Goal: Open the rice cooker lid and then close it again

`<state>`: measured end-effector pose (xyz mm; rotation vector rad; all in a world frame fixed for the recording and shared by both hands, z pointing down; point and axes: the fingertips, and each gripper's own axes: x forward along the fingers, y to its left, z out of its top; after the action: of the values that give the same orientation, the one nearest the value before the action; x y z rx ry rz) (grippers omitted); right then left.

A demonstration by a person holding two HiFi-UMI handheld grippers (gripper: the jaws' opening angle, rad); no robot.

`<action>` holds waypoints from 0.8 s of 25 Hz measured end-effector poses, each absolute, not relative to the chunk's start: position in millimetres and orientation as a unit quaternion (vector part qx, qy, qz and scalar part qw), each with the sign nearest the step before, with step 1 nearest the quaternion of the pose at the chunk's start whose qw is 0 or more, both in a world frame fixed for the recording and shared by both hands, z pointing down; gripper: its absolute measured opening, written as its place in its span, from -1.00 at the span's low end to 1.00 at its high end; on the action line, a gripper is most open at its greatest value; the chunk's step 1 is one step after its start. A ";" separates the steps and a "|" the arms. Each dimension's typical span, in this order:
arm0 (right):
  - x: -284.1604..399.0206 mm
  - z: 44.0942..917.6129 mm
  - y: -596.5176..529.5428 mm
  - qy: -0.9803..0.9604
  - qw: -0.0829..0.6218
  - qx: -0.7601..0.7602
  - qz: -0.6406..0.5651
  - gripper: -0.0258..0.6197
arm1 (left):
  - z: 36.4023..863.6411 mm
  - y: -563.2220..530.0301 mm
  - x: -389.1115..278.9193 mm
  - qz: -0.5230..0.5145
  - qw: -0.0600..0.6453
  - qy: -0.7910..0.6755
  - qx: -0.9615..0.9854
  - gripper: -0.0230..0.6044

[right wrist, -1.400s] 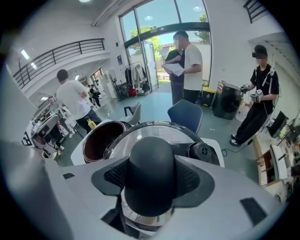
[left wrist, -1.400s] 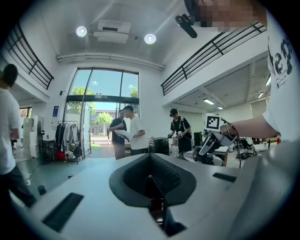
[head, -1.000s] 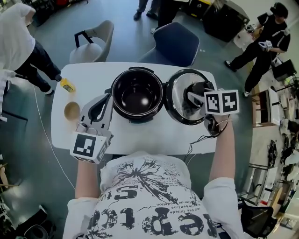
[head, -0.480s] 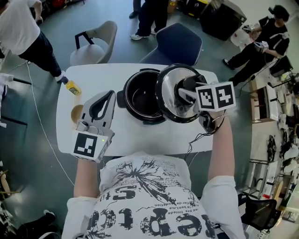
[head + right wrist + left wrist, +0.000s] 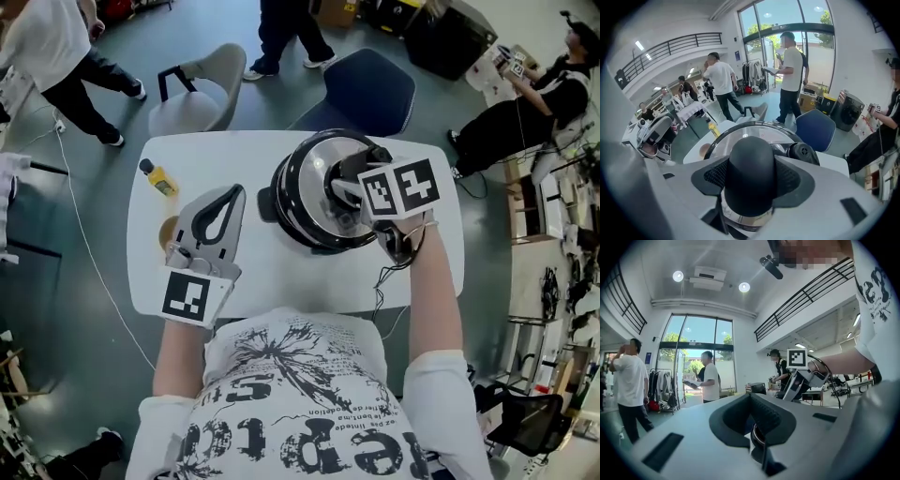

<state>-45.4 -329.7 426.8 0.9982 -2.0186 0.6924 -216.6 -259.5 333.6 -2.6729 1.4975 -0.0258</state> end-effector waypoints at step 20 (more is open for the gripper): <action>-65.9 467.6 -335.7 -0.736 0.433 0.429 0.295 0.00 | 345.3 -264.2 -254.3 -0.004 0.032 0.472 -0.881 -0.88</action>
<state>-65.9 -335.7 467.6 1.0679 -1.8332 0.7352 -254.3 -264.2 345.3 -2.7127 1.4514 -0.0117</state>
